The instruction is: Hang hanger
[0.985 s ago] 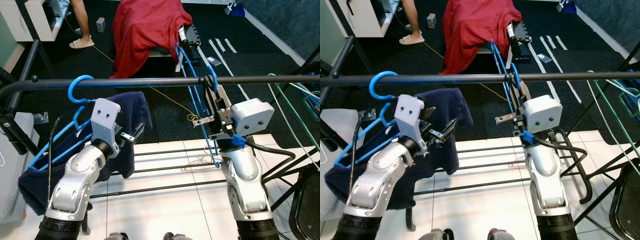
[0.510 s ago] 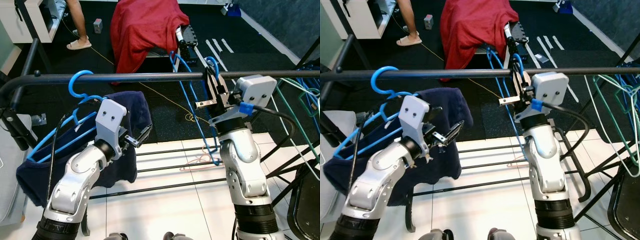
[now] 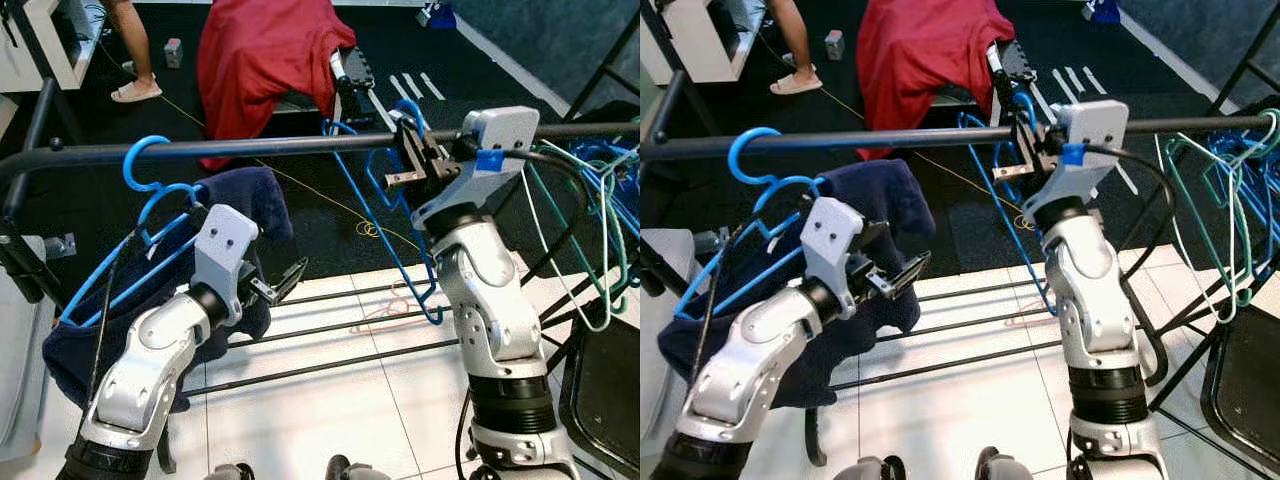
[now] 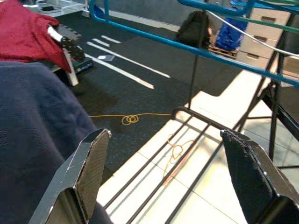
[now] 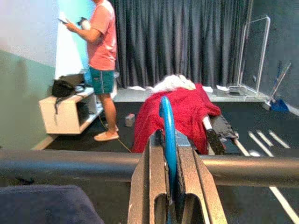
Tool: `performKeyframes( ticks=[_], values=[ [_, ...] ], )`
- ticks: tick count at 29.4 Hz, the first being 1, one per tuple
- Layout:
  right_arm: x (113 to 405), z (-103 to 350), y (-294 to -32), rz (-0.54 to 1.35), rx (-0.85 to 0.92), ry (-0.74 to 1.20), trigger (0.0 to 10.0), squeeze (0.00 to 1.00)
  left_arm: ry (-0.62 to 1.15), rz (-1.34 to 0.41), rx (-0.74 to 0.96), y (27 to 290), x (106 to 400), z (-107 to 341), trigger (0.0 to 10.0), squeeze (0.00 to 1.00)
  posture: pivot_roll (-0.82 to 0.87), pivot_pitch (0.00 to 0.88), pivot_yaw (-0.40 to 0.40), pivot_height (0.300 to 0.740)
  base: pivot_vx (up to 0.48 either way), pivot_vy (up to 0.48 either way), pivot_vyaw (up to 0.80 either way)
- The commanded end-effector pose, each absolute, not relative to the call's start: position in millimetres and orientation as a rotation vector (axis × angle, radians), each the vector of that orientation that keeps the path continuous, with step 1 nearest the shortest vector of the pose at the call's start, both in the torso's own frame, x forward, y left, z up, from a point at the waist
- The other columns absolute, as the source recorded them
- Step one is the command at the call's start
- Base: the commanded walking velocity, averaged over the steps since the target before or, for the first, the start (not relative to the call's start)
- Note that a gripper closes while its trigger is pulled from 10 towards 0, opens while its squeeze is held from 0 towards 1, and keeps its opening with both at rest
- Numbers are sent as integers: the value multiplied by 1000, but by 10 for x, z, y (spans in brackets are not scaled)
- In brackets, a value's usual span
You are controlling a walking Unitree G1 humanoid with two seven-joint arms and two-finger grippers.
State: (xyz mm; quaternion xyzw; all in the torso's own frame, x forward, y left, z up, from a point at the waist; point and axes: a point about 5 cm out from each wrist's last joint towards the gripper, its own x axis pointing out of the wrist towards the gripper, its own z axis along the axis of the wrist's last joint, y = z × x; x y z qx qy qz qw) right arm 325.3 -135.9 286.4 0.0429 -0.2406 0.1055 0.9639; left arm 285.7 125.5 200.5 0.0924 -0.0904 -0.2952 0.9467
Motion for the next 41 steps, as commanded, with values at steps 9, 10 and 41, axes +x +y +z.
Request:
performKeyframes(
  ticks=[9,10,41],
  values=[
    [3325,2864,-1512,136,198,-407,10000,1000,-146,-647,211,1248,2811,1946,10000,0,-44,223,-60,740,0,0,0],
    [3326,2864,-1518,128,196,-405,10000,1000,-145,-647,213,1249,2810,1946,10000,0,-44,223,-60,740,0,0,0],
    [2698,2813,-1096,321,112,-781,10000,0,-234,-446,-28,1311,2832,2028,10000,0,-44,195,-51,740,0,0,0]
  ],
)
